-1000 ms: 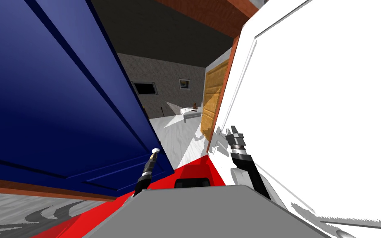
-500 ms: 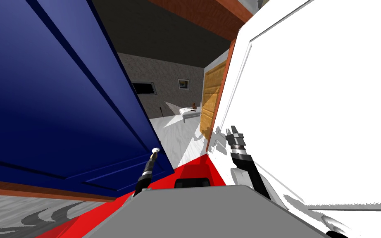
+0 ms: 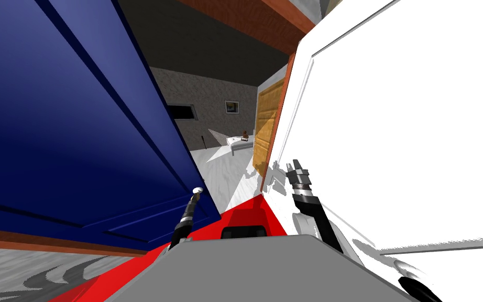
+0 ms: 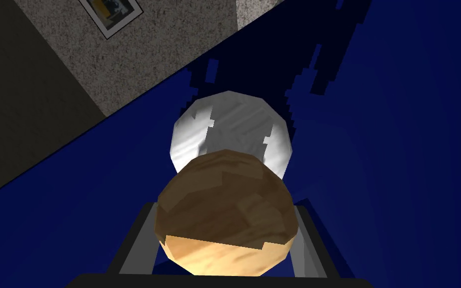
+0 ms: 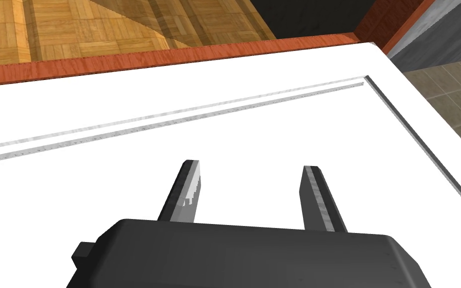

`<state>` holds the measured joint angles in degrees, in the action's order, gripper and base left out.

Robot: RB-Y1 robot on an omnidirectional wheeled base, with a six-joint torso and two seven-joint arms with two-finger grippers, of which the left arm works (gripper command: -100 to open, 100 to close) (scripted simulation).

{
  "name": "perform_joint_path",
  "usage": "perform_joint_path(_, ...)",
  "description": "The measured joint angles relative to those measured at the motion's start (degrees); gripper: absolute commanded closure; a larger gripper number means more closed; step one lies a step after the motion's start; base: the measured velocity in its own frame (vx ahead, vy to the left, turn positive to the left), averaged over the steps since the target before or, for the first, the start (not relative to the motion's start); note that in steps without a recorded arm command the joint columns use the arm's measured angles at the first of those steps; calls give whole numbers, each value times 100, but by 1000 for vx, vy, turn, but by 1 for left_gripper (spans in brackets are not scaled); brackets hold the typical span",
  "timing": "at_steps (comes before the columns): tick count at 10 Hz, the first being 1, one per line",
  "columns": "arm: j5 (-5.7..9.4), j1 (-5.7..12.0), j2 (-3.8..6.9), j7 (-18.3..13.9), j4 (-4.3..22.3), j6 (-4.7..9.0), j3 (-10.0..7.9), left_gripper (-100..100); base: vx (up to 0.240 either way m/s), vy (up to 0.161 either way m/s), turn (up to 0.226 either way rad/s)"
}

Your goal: Pull the door open

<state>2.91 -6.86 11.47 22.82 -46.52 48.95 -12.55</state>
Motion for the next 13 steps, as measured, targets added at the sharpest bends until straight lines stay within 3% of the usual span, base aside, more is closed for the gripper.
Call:
perform_joint_path(3, 177, 26, 29, -427, -2, -27, 81, 100, -51, 17, -49)
perform_joint_path(4, 238, 86, 57, -580, 107, 14, 112, 100, -35, 7, -22)
perform_joint_path(8, 455, 54, 94, -1137, 23, -43, 220, 100, -44, 11, -44)
perform_joint_path(13, 743, 217, 181, -1869, 294, 56, 357, 100, -47, 13, -48)
